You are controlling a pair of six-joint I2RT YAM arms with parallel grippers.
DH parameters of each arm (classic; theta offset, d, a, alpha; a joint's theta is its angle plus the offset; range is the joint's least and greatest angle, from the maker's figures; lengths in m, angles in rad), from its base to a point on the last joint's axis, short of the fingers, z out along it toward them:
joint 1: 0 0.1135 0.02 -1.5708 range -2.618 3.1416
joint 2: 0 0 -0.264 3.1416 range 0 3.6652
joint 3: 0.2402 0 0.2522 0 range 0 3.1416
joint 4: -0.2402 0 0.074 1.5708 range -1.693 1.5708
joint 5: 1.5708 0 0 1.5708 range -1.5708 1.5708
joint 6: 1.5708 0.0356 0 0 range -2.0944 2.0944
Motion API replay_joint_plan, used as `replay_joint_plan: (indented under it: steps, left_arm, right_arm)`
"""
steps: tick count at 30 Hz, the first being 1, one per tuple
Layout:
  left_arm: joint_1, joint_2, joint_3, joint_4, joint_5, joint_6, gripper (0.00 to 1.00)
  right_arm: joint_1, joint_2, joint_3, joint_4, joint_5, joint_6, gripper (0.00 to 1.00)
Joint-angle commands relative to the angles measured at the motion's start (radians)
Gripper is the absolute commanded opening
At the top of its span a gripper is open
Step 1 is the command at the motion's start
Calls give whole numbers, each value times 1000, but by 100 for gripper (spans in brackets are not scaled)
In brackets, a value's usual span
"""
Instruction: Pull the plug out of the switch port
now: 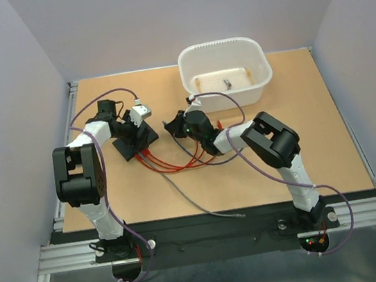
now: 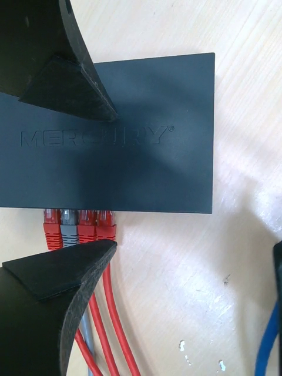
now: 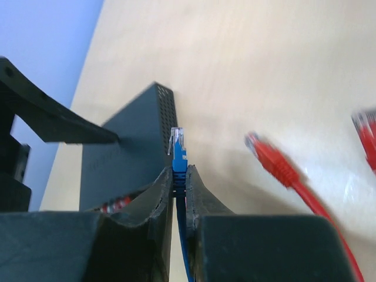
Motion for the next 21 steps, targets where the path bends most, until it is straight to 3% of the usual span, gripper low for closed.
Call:
replay_joint_plan:
  steps: [1, 9, 21]
  left_arm:
    - [0, 9, 16, -68, 14, -23, 93]
    - [-2, 8, 25, -67, 13, -29, 93]
    - [-2, 5, 34, -66, 2, -30, 93]
  right_arm:
    - [-5, -10, 87, 95, 63, -84, 0]
    - [-9, -57, 173, 136, 144, -112, 1]
    - [-9, -77, 259, 229, 103, 95, 1]
